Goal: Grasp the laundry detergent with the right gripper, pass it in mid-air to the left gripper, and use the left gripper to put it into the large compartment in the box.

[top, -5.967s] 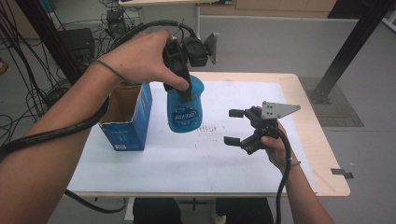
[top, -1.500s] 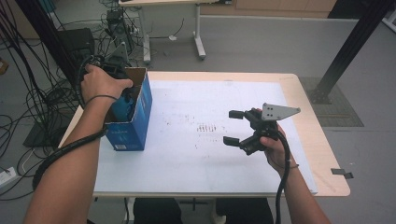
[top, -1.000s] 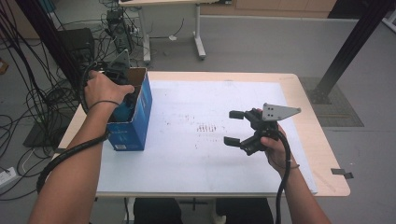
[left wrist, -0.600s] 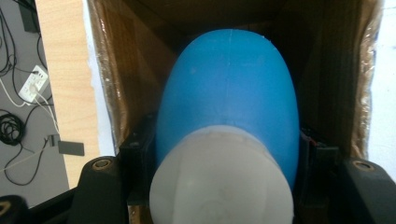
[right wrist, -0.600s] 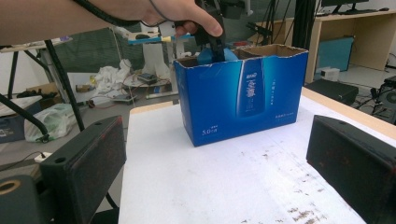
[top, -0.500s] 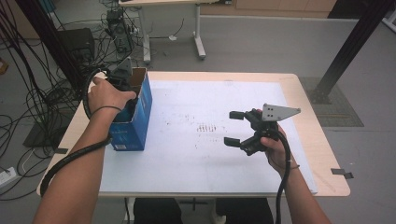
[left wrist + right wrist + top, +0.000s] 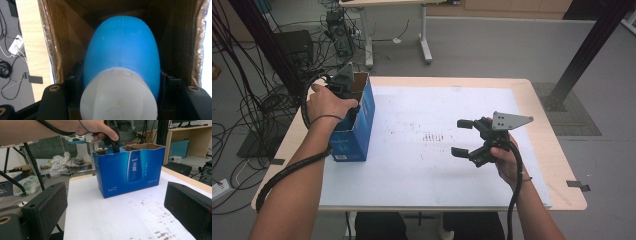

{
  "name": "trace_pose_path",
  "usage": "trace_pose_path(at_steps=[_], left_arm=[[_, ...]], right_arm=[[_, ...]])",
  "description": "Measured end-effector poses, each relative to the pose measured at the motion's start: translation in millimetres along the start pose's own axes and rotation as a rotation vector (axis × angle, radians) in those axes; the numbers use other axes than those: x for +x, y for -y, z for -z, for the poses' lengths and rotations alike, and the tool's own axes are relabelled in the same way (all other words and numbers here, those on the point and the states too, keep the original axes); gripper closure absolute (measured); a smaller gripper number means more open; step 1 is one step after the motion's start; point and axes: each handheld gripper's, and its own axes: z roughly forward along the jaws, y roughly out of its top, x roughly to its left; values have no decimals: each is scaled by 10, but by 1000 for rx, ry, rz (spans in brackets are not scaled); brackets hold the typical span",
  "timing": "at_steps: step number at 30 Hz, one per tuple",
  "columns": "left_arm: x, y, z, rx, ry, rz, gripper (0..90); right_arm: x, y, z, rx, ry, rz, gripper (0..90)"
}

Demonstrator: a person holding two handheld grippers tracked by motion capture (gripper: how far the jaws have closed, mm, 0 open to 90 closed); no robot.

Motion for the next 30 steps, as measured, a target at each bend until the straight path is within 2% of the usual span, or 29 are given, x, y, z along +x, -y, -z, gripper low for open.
trace_pose_path(at_steps=[30], left_arm=[[64, -34, -7, 14, 17, 10, 377]], right_arm=[[0, 13, 18, -4, 3, -3, 45]])
